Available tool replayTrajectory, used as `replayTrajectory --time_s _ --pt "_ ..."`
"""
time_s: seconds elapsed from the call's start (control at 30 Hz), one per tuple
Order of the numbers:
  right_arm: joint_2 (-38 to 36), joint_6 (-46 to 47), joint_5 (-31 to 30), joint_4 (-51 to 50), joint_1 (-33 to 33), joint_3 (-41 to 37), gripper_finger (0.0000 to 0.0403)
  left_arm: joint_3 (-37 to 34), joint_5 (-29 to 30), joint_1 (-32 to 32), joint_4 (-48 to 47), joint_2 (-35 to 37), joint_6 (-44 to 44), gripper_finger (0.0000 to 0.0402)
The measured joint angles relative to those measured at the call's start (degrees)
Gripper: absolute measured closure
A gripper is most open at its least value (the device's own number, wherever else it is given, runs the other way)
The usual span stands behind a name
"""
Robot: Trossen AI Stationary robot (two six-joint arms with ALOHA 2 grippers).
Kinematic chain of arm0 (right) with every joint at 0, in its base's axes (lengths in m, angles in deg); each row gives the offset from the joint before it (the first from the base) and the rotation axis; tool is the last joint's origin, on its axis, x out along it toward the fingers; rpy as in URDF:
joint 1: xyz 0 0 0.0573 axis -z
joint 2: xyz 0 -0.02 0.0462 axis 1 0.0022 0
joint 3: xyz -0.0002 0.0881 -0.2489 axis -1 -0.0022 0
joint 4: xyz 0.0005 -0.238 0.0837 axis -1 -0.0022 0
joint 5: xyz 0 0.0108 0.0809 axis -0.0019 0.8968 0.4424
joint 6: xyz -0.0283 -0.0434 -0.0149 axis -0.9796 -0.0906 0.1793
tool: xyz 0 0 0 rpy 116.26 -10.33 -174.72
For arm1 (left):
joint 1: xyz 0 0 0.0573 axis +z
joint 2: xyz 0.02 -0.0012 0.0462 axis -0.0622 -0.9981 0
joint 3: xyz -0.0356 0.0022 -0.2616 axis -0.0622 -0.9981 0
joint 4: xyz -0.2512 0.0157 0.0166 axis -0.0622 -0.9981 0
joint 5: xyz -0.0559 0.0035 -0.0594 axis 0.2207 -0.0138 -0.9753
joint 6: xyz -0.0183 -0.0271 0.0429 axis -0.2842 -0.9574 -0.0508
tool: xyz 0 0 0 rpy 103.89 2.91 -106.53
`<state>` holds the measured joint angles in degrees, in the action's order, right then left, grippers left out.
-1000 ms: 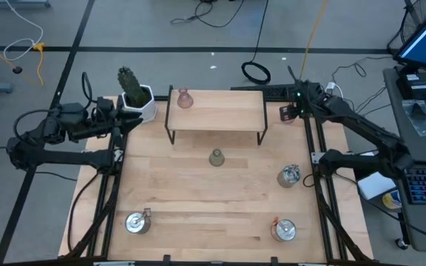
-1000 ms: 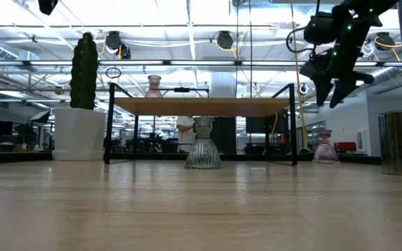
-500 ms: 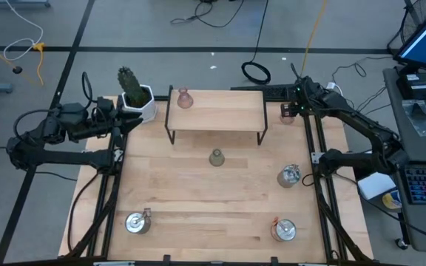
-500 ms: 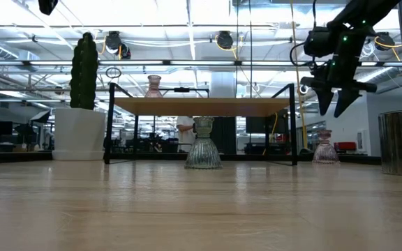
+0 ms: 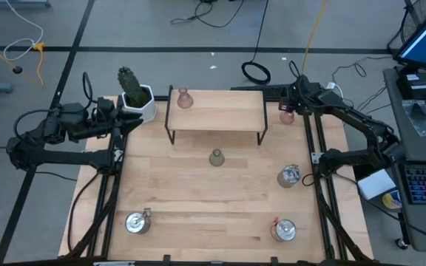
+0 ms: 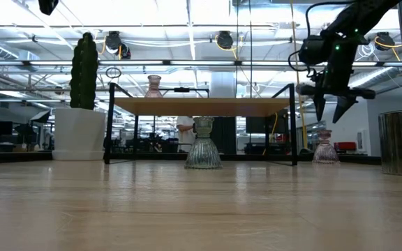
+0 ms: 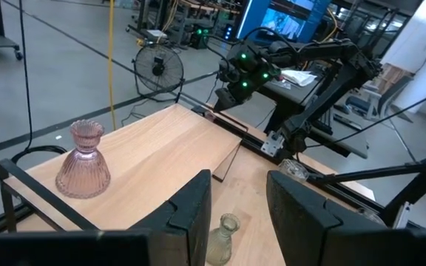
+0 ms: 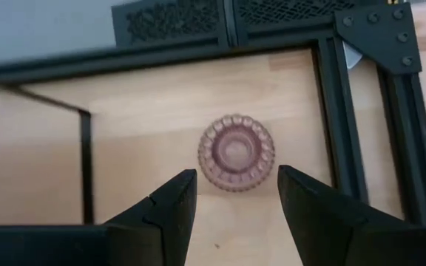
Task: Pick & Place candle stick holders
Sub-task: Put the pink candle holder on the shelf
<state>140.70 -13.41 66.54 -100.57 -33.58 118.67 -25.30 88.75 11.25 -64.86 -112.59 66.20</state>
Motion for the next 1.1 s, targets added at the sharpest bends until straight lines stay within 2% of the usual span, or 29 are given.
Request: replayTrajectory --time_s 0.27,0.63,0.87,1.1 --pt "0.0 1.2 -0.1 -0.3 0.0 0.0 0.022 0.0 0.0 0.0 0.0 0.0 0.9 0.027" --pt "2.4 6.2 -3.2 0.6 -0.1 0.0 0.022 0.0 -0.1 0.0 -0.5 0.0 1.7 0.027" --pt "2.8 6.9 -3.4 0.6 -0.1 0.0 0.0221 0.0 -2.6 0.0 -0.5 0.0 1.7 0.027" --pt "3.1 7.9 -4.5 0.9 -0.1 0.0 0.0249 0.0 -4.7 0.0 -0.5 0.0 2.5 0.027"
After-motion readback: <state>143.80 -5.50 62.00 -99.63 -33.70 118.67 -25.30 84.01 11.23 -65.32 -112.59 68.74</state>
